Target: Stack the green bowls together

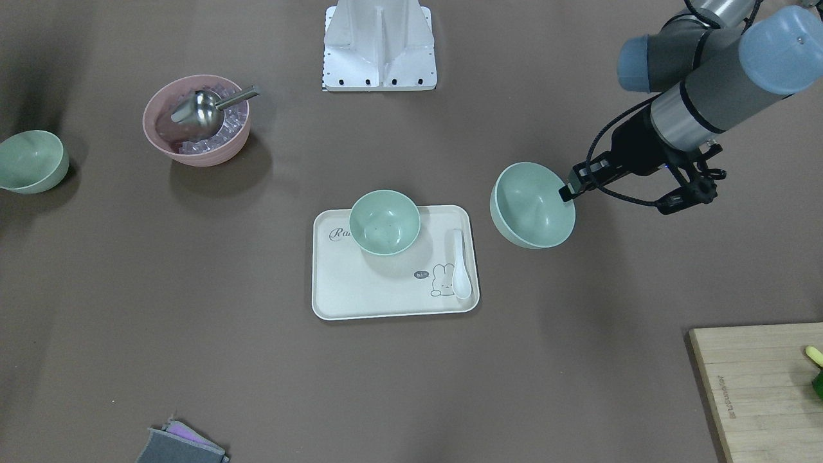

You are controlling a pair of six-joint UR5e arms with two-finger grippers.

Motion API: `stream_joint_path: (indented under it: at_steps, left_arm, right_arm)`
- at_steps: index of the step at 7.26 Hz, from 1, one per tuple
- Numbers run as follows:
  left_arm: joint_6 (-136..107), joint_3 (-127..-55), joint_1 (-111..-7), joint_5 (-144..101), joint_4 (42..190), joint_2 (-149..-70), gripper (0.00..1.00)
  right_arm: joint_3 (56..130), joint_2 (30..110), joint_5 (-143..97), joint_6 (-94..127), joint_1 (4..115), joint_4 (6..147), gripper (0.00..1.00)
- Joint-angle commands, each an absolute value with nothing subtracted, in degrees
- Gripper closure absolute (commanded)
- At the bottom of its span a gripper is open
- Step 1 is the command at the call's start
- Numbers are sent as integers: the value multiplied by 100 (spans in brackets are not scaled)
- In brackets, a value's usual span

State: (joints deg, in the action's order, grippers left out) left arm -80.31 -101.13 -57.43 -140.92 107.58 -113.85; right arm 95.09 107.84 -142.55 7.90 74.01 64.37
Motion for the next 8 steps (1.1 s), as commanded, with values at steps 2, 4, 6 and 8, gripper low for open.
stream_joint_path:
  at_steps: [2,4,6,8]
  left_arm:
    - [-8139,-10134,-5669,-13983,10740,-11443,100]
    - [-8139,-10160,-5669,-13983,10749,-11452,100]
    - [-8139,-10178,-5669,-13975,10749,-11443,100]
    - [-8139,-10169,-5669,-13983,10749,-11443,100]
  right_arm:
    - [9176,10723,-14396,809,7163,6310,30]
    - [9001,10679,-14353,800,6997,6302,55]
    - [8886,10582,-14353,791,6970,6284,89]
    - [8868,10529,-14387,825,6970,6196,100]
